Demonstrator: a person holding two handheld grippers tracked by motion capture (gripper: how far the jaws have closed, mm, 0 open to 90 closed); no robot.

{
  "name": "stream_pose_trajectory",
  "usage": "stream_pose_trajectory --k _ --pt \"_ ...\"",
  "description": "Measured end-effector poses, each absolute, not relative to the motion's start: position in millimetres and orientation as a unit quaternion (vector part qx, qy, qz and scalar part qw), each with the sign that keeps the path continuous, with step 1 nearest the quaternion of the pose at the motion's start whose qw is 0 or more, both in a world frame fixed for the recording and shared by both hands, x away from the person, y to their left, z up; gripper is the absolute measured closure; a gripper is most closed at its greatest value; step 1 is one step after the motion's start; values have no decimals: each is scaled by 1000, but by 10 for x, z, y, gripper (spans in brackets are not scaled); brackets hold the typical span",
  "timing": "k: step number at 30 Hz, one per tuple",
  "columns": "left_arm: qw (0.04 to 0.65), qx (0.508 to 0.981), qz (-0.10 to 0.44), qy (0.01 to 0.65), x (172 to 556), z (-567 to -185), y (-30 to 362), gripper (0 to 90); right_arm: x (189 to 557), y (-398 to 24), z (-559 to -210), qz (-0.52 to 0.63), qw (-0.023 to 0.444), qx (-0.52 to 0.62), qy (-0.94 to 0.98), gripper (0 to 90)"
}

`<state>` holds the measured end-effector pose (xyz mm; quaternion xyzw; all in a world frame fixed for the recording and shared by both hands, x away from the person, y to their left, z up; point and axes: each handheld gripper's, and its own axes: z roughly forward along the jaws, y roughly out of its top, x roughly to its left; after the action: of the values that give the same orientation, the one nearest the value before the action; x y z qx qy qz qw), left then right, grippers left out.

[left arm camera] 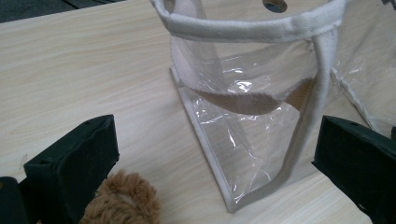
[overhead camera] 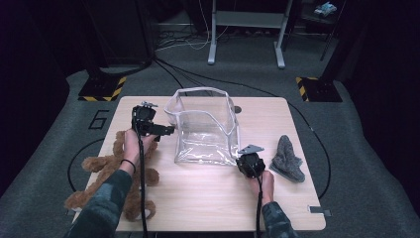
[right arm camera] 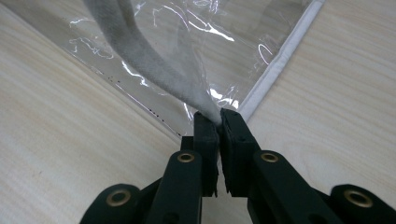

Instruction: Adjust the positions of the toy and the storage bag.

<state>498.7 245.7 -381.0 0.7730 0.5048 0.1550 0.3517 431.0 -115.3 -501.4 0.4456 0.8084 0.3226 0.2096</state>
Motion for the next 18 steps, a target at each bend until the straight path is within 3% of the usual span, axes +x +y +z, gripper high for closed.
stream_pose_trajectory --k 13,14,16,18 --pt "369 763 150 509 4993 -3783 2463 0 4092 -1397 -4994 317 197 428 823 859" --pt "363 762 150 515 5011 -3759 2450 0 4079 -1450 -4979 316 187 431 824 790" --pt "370 755 152 520 5027 -3724 2448 0 4073 -1486 -4924 316 172 447 819 572" --pt "373 747 152 529 5048 -3698 2428 0 4054 -1534 -4804 334 149 453 813 453"
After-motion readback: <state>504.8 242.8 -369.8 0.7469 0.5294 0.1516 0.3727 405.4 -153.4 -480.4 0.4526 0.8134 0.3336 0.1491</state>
